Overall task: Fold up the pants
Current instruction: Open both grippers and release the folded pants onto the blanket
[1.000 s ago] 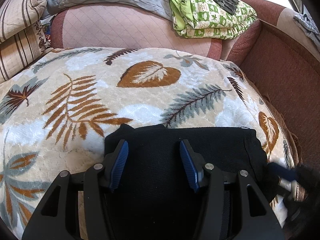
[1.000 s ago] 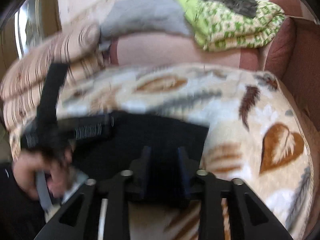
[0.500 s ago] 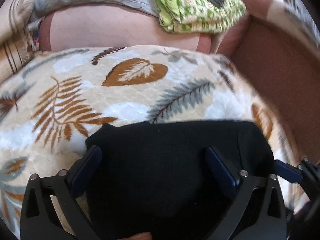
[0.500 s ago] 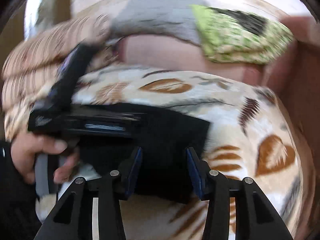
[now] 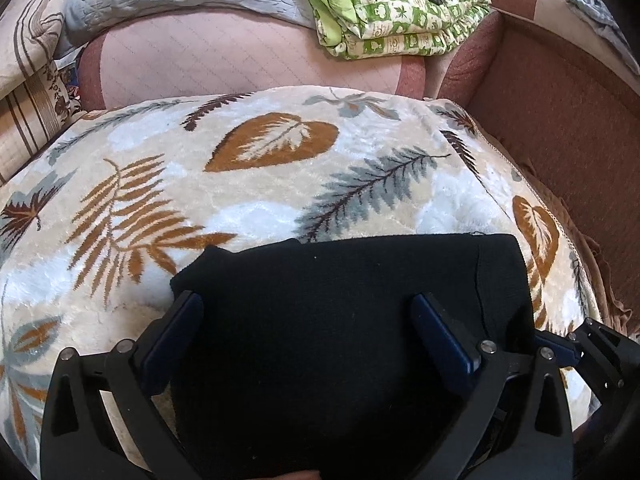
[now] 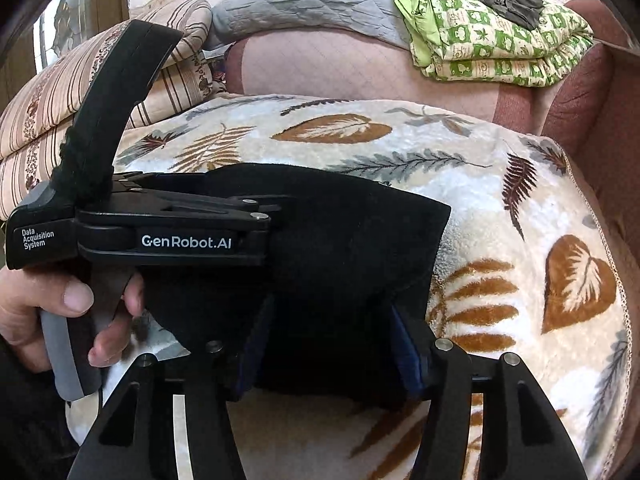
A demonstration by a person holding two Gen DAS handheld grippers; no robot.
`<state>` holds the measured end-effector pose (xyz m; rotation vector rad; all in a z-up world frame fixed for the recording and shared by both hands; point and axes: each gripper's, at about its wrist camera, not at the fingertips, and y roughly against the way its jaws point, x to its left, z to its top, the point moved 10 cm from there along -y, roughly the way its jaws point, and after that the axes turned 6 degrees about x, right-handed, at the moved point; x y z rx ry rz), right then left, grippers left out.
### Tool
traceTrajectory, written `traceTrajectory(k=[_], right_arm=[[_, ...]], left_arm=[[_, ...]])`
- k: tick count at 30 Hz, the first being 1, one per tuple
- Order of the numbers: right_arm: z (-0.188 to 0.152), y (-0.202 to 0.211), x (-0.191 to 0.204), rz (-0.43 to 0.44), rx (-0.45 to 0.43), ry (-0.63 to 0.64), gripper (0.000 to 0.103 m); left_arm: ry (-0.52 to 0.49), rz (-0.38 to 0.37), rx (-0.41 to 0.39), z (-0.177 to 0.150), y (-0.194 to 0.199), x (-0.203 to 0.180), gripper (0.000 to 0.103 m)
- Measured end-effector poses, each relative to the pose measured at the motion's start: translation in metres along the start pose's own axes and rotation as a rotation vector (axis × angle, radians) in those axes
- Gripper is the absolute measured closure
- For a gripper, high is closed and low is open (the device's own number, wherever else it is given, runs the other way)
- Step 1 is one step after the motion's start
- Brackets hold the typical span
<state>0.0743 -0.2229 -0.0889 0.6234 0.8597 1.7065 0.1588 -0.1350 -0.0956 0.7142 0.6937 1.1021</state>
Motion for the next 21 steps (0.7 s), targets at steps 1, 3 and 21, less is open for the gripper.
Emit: traceTrajectory(k=[1, 3, 21], right_arm=[[0.0, 0.0, 0.001, -0.002, 0.001, 0.0, 0.044], [0.0, -0.001, 0.0, 0.0, 0.004, -0.001, 0.043], [0.004, 0.041, -0.005, -0.099, -0.123, -0.016, 0.036]], left_arm=[[0.0, 0.0, 0.0, 0.0, 0.0, 0.0, 0.0], [0.0, 0.002, -0.001, 0.0, 0.0, 0.0, 0.0], [0.021, 0.121, -0.087, -0.014, 0.056, 0.02, 0.0]])
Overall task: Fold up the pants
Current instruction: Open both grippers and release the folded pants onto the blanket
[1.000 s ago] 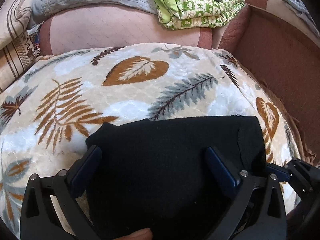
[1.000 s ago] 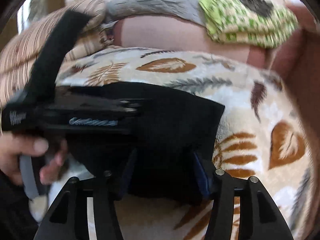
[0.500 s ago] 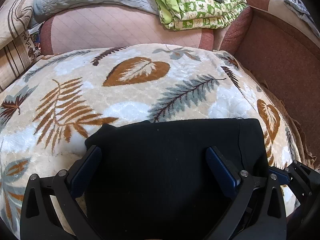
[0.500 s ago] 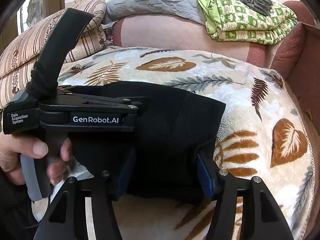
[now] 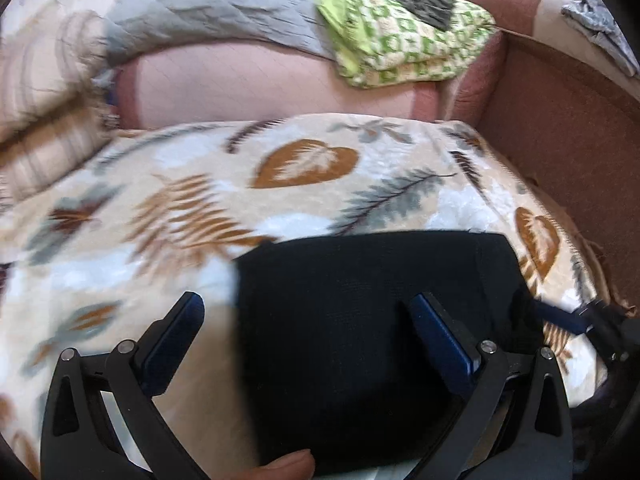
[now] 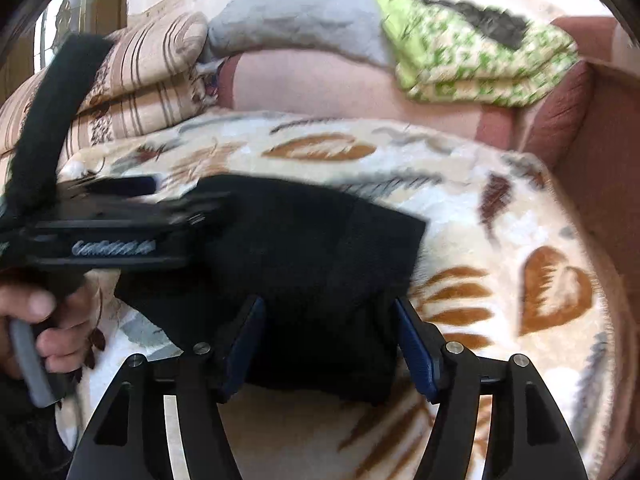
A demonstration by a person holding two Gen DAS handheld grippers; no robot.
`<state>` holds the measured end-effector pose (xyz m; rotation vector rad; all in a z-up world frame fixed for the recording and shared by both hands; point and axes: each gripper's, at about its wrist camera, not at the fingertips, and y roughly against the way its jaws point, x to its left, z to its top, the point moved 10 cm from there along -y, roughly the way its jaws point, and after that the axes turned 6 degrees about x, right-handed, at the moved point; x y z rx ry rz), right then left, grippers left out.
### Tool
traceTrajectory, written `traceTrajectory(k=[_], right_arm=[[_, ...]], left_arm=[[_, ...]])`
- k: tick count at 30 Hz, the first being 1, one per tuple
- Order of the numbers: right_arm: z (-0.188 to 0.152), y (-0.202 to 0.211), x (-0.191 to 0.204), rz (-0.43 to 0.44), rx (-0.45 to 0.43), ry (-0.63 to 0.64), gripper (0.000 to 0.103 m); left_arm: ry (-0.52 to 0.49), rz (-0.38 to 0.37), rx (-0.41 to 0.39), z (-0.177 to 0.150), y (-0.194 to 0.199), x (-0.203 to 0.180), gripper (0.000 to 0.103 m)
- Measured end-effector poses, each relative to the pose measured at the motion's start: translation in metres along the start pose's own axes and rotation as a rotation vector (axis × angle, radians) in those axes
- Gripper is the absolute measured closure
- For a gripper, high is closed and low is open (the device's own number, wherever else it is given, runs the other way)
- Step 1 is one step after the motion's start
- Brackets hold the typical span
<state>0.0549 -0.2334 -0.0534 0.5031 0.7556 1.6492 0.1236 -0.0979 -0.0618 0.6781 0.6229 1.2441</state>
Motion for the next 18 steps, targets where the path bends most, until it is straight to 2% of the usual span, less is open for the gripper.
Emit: traceTrajectory(k=[3, 7, 13, 18], right_arm=[[0.0, 0.027, -0.007, -0.043, -0.035, -0.025, 0.034], [-0.025, 0.039, -0.021, -0.076, 0.029, -0.098, 0.033], [-0.052, 0.049, -0.034, -0.102, 0.082, -0.144, 0.033], [-0.052, 0.063, -0.038, -0.097, 0.047, -0.153, 0.033]], left_arm=[[0.049, 0.043, 0.011, -0.016, 0.03, 0.008, 0.0], [0.078, 0.041, 0.046, -0.04, 0.068, -0.006, 0.0], [0.032, 0.032, 0.042, -0.06, 0.101, -0.046, 0.0], [-0.02, 0.047, 0.06, -0.073, 0.117, -0.059, 0.0]])
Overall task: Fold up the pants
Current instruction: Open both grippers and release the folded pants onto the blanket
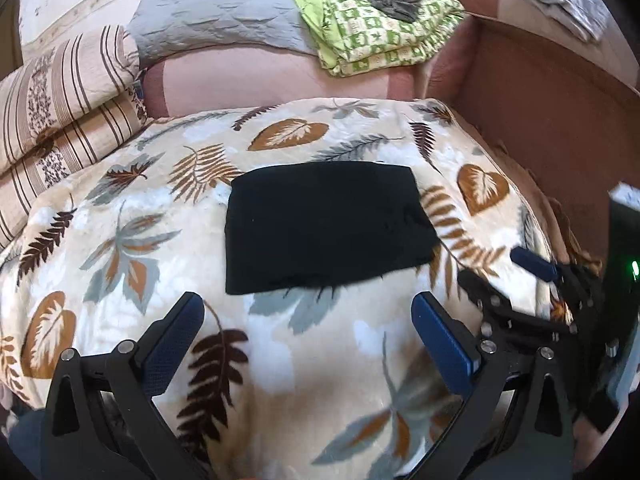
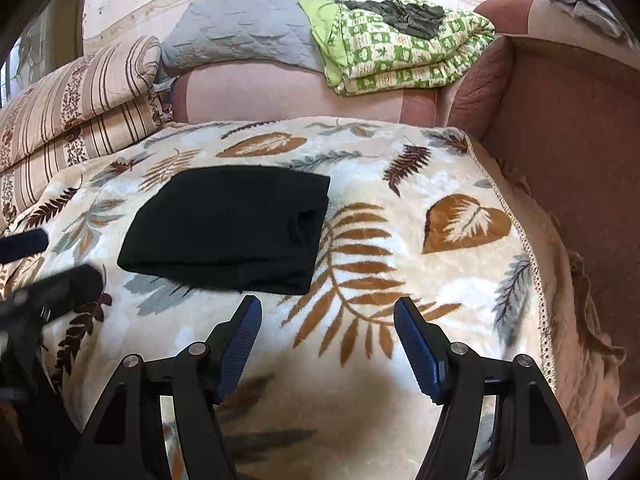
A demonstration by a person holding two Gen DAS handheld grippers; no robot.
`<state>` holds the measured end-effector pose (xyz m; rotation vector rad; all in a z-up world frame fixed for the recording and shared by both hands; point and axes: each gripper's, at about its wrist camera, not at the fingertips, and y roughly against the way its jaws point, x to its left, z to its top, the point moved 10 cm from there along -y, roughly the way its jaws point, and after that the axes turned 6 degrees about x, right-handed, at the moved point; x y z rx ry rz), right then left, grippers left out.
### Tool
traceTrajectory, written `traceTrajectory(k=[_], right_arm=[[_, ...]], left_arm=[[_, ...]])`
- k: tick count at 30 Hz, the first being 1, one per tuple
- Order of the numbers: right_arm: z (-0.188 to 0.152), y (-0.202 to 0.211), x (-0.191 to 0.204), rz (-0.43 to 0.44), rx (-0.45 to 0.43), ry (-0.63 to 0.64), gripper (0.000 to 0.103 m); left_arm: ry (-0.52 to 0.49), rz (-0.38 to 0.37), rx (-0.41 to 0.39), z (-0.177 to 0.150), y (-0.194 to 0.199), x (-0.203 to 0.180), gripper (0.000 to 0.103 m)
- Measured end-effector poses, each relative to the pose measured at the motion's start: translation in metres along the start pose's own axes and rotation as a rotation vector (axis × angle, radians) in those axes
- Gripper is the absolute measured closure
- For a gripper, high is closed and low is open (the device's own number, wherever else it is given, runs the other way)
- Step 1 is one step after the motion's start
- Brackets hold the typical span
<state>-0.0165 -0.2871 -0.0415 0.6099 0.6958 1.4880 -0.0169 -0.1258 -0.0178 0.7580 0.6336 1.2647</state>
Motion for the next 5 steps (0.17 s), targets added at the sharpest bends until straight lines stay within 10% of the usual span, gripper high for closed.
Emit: traceTrajectory(k=[5], right_arm=[[0.008, 0.011, 0.004, 0.054, -0.043, -0.019, 0.033]], left_arm=[[0.002, 0.012, -0.058, 0.004, 0.034, -0.001, 0.0]])
